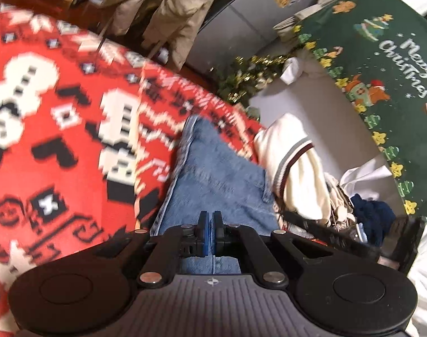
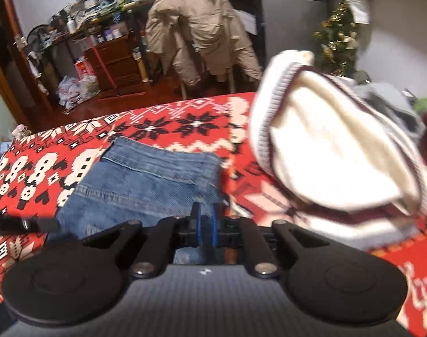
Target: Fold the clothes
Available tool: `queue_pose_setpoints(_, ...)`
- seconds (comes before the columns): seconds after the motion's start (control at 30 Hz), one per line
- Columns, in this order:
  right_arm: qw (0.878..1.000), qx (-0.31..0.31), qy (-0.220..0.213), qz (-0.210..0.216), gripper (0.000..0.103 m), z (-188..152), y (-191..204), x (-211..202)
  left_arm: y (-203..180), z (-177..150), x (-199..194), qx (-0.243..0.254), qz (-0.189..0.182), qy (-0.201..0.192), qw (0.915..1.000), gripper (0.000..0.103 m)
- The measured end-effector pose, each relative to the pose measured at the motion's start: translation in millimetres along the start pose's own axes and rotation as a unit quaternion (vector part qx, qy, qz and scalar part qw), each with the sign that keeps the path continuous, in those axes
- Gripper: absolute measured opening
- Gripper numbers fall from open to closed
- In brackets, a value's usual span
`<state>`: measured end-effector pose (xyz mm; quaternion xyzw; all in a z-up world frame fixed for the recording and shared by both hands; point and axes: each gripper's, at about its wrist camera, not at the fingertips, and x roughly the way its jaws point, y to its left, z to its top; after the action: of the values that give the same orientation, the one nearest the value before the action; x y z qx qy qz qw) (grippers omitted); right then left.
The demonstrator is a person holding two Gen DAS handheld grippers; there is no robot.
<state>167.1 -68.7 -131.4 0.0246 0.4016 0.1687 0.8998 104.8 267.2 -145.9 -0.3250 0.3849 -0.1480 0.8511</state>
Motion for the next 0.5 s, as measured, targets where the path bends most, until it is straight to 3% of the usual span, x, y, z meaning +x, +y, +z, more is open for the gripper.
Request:
queue_pose_setpoints(0.27,0.999,0.013,0.036,0.014,0.009,-50,8,-63,-26,-19,-10,0.053,0.031,0.04,0.9973,0.0)
queue_pose_setpoints(0.4,0.999,0.007,0.037,-0.001,0.01,-70,16,-76,-35,-46,-18,0.091,0.059,0.051,0.9928,0.001)
queue_pose_setpoints(0.5,1.0,0.013,0.02,-0.004,0.01,-77,14,-77,-21,-59,-13,0.08,0.076,0.055,0.9923,0.002)
